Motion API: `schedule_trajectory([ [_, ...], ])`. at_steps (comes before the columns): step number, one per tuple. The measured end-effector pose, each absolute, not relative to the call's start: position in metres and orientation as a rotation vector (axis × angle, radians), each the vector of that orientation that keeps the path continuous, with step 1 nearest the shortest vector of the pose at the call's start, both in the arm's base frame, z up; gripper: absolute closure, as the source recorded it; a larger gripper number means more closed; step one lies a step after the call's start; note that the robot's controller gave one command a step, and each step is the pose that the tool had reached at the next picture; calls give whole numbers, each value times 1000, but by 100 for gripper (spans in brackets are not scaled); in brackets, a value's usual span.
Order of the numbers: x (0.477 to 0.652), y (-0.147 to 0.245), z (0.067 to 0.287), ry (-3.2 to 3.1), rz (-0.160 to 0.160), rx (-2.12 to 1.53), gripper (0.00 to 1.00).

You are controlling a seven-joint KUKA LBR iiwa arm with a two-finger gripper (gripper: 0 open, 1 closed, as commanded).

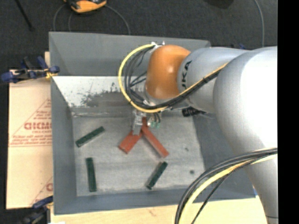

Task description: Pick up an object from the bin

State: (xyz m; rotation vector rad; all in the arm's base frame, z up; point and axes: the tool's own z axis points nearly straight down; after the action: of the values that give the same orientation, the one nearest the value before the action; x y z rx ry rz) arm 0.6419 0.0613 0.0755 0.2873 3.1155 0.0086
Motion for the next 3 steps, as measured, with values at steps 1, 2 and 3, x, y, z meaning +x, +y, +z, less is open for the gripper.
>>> schedule_trajectory([
  [1, 640, 62, 89, 3129, 4, 287, 100],
  [2, 652, 56, 168, 3125, 1, 279, 100],
  [3, 652, 56, 168, 3125, 1, 279, 100],
])
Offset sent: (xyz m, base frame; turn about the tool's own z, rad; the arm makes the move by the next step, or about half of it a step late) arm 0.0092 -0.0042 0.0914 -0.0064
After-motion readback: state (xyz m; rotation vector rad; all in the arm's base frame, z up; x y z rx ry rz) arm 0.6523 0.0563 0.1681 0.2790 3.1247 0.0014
